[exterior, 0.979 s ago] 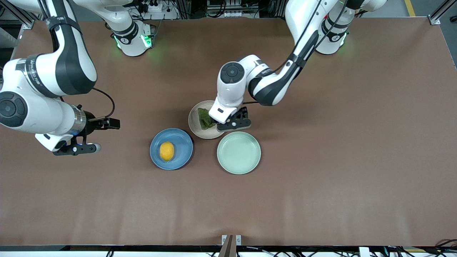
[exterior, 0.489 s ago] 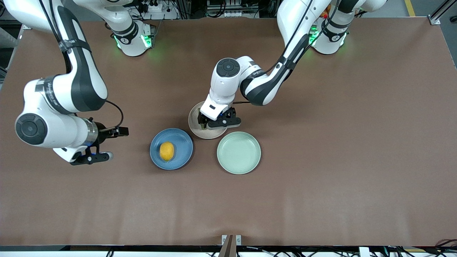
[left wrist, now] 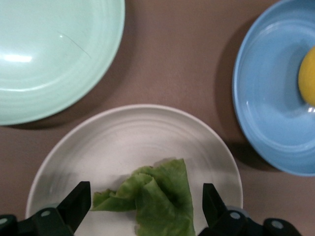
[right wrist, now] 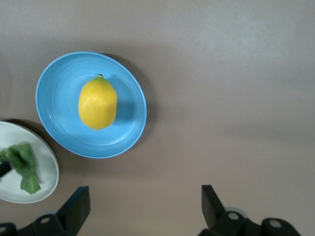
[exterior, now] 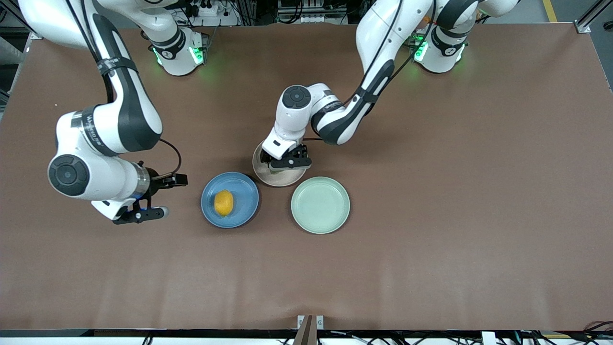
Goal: Pick lemon and lettuce from blue and beige plates
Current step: 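Lower and grasp the lettuce with the left gripper while the right gripper reaches the lemon, then lift the lettuce with the left gripper while the right gripper grasps the lemon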
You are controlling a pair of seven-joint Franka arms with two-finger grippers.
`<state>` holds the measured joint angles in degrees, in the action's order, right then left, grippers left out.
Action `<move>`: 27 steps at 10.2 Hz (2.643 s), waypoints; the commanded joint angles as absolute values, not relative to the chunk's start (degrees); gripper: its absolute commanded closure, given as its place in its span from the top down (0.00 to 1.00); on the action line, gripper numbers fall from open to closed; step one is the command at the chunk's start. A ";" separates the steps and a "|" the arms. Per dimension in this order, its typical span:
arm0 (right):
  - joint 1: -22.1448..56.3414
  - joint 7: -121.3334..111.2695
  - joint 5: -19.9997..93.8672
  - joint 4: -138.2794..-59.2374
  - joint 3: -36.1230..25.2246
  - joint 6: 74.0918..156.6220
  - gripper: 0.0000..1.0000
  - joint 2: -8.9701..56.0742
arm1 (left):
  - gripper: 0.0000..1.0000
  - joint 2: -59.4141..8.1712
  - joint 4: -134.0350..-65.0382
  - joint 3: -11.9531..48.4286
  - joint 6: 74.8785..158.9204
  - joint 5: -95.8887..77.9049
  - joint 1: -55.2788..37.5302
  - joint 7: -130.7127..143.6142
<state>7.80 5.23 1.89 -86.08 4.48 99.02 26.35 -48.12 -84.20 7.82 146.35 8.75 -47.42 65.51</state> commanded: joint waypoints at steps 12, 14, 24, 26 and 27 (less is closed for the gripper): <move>14.85 12.13 4.75 -92.89 4.31 121.62 1.00 33.57 | 0.00 -51.16 -82.62 3.25 149.15 10.99 -53.88 70.05; 15.12 11.78 4.66 -96.75 4.31 127.33 1.00 33.75 | 0.00 -49.14 -82.97 3.16 148.19 11.16 -53.62 70.05; 15.82 10.02 3.87 -96.86 4.13 132.18 1.00 37.70 | 0.00 -40.09 -84.72 3.34 124.65 11.34 -52.74 68.73; 15.82 10.02 3.78 -96.86 4.13 132.54 1.00 38.23 | 0.00 -36.84 -89.62 3.34 123.84 11.34 -52.73 68.47; 15.91 10.02 3.61 -96.94 4.13 132.97 1.00 38.41 | 0.00 -35.17 -91.39 3.34 123.66 11.25 -51.95 67.68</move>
